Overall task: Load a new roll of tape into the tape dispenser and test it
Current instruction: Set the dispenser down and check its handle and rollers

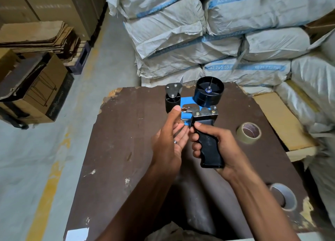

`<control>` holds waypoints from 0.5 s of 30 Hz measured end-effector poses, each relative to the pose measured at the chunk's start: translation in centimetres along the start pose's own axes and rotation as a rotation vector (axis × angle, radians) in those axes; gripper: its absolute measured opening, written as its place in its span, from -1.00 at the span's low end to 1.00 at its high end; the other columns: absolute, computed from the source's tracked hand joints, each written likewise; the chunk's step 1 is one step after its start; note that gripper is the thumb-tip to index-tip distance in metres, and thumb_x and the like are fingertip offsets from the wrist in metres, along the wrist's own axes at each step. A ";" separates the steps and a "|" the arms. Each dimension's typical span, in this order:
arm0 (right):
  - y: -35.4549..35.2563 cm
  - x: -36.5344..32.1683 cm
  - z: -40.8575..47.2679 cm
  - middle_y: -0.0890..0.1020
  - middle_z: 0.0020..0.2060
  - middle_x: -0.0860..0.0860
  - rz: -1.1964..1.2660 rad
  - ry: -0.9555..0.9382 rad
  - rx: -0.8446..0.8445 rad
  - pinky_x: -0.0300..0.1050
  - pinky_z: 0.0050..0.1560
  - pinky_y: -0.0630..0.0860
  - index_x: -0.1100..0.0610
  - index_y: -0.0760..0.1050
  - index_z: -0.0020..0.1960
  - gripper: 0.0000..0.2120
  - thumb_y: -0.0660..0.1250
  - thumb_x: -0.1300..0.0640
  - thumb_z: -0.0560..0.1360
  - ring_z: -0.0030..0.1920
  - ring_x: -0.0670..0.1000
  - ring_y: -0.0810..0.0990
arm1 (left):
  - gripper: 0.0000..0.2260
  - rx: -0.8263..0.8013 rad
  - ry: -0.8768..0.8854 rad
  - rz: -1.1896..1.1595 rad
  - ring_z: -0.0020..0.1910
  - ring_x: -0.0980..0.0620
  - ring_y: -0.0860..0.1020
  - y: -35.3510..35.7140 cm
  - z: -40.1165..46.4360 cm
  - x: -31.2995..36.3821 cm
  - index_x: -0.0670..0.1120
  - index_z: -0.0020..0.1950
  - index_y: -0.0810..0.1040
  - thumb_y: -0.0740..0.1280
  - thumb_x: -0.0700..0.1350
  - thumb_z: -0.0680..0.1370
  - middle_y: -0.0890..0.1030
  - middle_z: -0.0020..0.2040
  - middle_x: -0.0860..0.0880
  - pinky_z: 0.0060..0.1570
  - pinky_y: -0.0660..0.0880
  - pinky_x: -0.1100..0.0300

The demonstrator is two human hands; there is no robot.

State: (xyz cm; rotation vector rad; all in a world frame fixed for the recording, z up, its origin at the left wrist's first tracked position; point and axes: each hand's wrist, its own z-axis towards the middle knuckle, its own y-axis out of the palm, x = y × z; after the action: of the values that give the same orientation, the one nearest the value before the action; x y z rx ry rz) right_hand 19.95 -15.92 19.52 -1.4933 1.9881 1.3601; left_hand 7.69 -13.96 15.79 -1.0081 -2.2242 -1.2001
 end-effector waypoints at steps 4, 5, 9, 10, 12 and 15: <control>-0.1 0.2 0.6 0.54 -0.36 0.04 0.026 -0.004 0.015 -0.22 -0.49 0.48 0.21 0.57 -0.09 -0.79 0.43 0.09 0.37 -0.47 -0.05 0.48 | -0.07 0.004 -0.004 -0.015 -0.27 -0.01 0.54 0.1 0.1 -0.6 -0.34 0.28 0.50 0.60 0.29 0.18 0.52 -0.04 -0.20 -0.27 0.47 0.18; -0.2 0.3 0.7 0.54 -0.36 0.04 0.036 -0.006 0.016 -0.22 -0.49 0.48 0.21 0.58 -0.10 -0.80 0.43 0.09 0.38 -0.46 -0.05 0.48 | -0.16 -0.007 -0.003 -0.015 -0.32 0.01 0.53 0.2 0.1 -0.9 -0.30 0.24 0.53 0.59 0.28 0.21 0.53 -0.09 -0.18 -0.33 0.47 0.20; -0.7 0.5 1.3 0.54 -0.35 0.03 0.026 -0.011 0.019 -0.22 -0.47 0.47 0.20 0.59 -0.10 -0.82 0.43 0.09 0.41 -0.46 -0.06 0.48 | -0.43 0.004 0.025 -0.041 -0.42 0.03 0.50 0.5 -0.4 -1.8 -0.21 0.14 0.55 0.54 0.17 0.34 0.54 -0.25 -0.11 -0.51 0.43 0.23; -0.8 0.6 1.5 0.54 -0.35 0.03 0.024 -0.011 0.017 -0.22 -0.47 0.47 0.20 0.59 -0.10 -0.82 0.44 0.08 0.40 -0.46 -0.06 0.48 | -0.47 0.004 0.027 -0.045 -0.42 0.04 0.50 0.6 -0.5 -1.8 -0.22 0.12 0.55 0.54 0.15 0.38 0.54 -0.26 -0.11 -0.52 0.42 0.23; -1.0 0.8 1.8 0.54 -0.35 0.03 0.021 -0.013 0.016 -0.22 -0.48 0.46 0.19 0.60 -0.11 -0.80 0.46 0.07 0.37 -0.46 -0.06 0.48 | -0.55 0.025 0.007 -0.065 -0.42 0.03 0.52 0.7 -0.7 -1.7 -0.22 0.02 0.56 0.49 0.15 0.42 0.60 -0.22 -0.13 -0.51 0.44 0.21; -1.3 1.0 2.3 0.53 -0.35 0.04 0.005 -0.024 0.031 -0.21 -0.49 0.46 0.19 0.61 -0.11 -0.79 0.51 0.08 0.34 -0.47 -0.06 0.48 | -0.34 0.086 -0.084 -0.195 -0.20 -0.09 0.64 0.0 -0.8 -1.3 -0.26 0.16 0.54 0.38 0.31 0.41 0.71 0.03 -0.19 -0.19 0.54 0.10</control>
State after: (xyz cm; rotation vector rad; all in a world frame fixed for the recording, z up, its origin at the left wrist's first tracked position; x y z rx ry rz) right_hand 20.01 -14.66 16.97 -1.4530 1.9907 1.3367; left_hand 8.59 -15.15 15.36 -0.8384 -2.4639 -1.1494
